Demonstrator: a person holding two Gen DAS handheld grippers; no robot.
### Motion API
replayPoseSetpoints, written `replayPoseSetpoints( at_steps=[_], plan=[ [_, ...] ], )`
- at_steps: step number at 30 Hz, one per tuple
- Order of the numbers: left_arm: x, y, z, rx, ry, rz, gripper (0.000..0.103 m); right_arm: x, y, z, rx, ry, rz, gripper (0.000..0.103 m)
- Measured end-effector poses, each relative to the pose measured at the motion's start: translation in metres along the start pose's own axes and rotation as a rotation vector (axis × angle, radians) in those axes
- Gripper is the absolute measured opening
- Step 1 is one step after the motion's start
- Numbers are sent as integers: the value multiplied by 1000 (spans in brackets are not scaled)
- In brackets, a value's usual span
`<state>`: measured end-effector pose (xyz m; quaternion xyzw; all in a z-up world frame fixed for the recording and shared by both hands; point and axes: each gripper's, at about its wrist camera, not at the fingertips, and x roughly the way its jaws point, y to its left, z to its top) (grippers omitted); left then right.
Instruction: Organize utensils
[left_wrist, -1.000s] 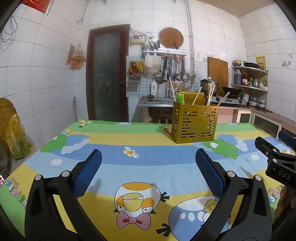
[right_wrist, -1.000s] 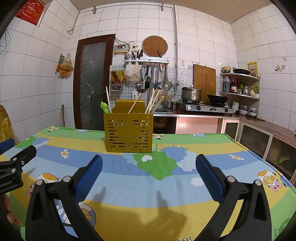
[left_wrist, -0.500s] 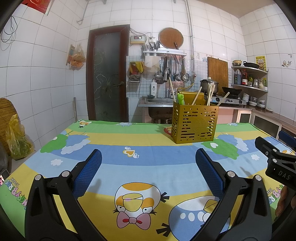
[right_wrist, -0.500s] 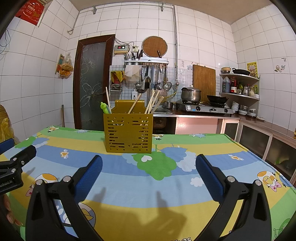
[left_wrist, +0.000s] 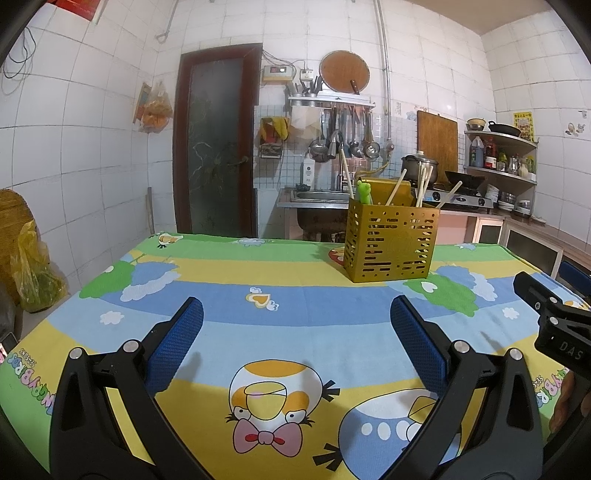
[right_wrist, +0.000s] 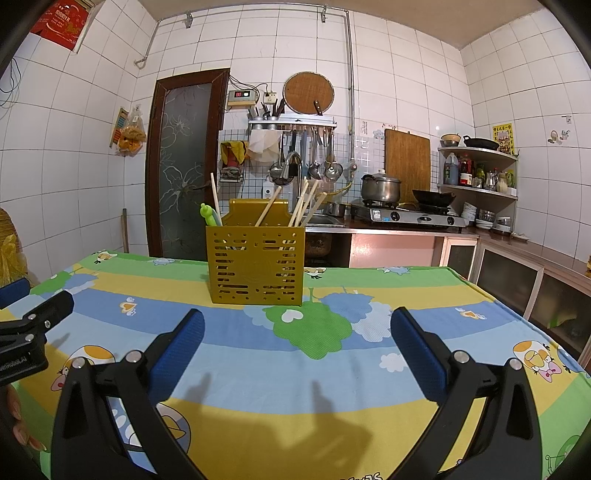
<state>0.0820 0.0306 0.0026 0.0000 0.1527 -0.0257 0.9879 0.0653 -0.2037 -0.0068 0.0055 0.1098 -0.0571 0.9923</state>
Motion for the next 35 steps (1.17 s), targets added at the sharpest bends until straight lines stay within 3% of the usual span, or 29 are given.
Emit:
replayPoseSetpoints(
  at_steps=[35],
  plan=[
    [-7,-3,1,22,-26,-3,98,0,0,-1,-1,2,-1,98]
  ],
)
